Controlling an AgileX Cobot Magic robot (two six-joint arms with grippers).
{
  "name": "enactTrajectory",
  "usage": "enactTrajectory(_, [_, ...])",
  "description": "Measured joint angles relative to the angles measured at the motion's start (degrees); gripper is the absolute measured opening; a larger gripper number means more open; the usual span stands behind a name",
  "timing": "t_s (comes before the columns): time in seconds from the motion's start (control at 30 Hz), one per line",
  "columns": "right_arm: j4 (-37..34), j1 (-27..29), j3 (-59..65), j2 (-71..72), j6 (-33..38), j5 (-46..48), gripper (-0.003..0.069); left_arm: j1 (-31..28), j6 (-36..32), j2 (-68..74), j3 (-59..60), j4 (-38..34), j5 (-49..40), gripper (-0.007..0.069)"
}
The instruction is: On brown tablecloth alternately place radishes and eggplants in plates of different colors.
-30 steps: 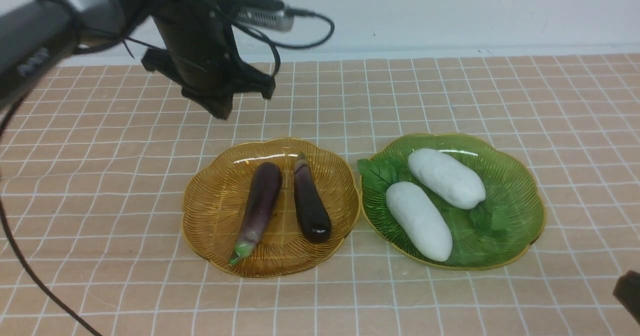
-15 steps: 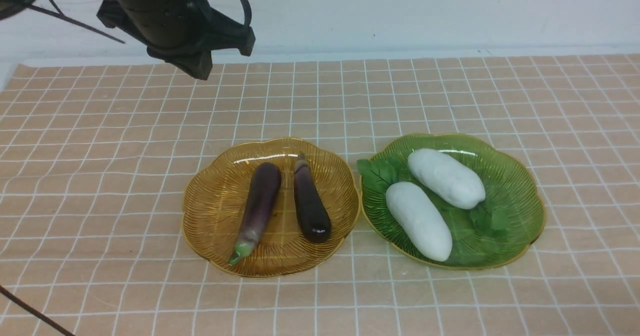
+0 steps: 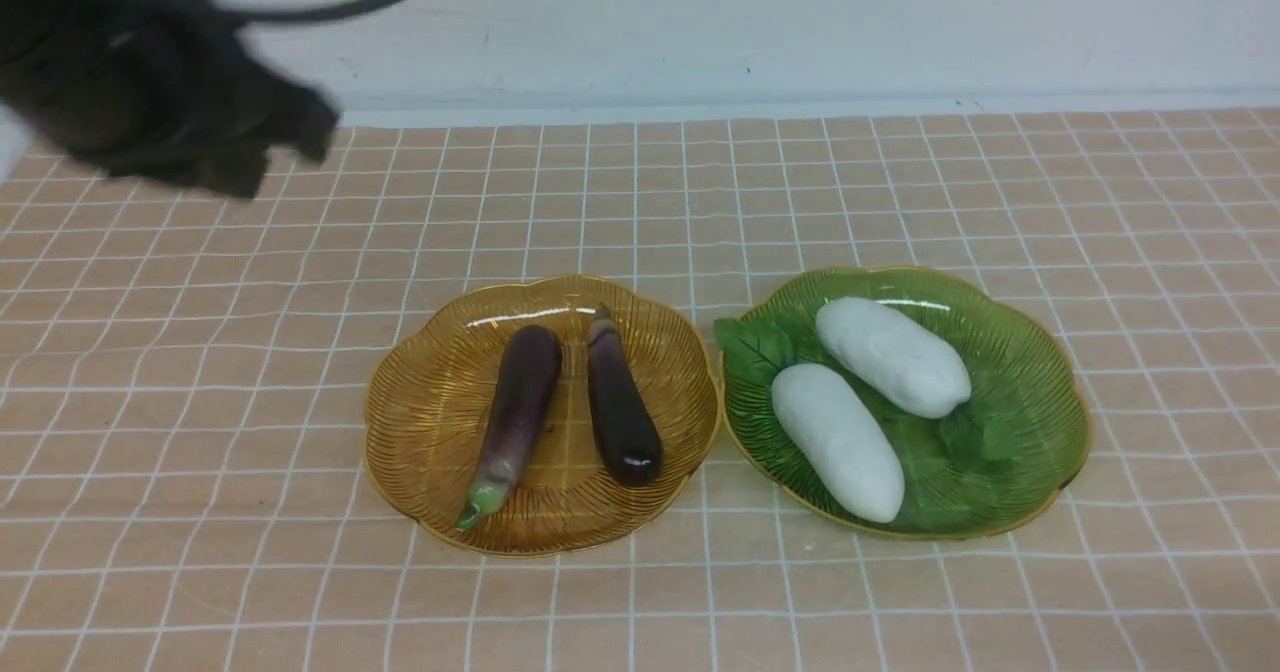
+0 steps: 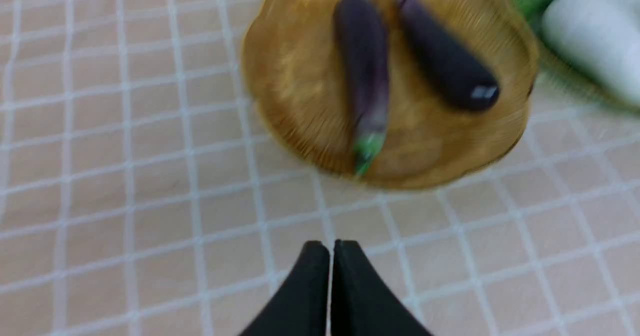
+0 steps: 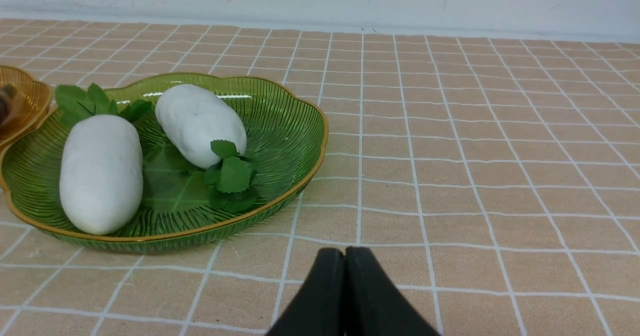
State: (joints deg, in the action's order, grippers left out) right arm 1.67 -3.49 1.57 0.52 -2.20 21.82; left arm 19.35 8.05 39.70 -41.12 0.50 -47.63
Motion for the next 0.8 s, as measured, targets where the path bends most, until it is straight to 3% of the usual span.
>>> enactTrajectory(0.13, [0.0,0.0,0.0,0.0,0.0,0.0,-0.0015,0.0,0.0,-11.2,16.9,-4.9,22.3,-0.0004])
enactTrajectory(0.27, [0.0,0.0,0.0,0.0,0.0,0.0,-0.0015,0.0,0.0,-17.3,26.0,-8.3,34.5,-0.0004])
enactTrajectory(0.8, [0.0,0.0,0.0,0.0,0.0,0.0,-0.0015,0.0,-0.8,-18.9,33.7,-8.7,34.6,-0.0004])
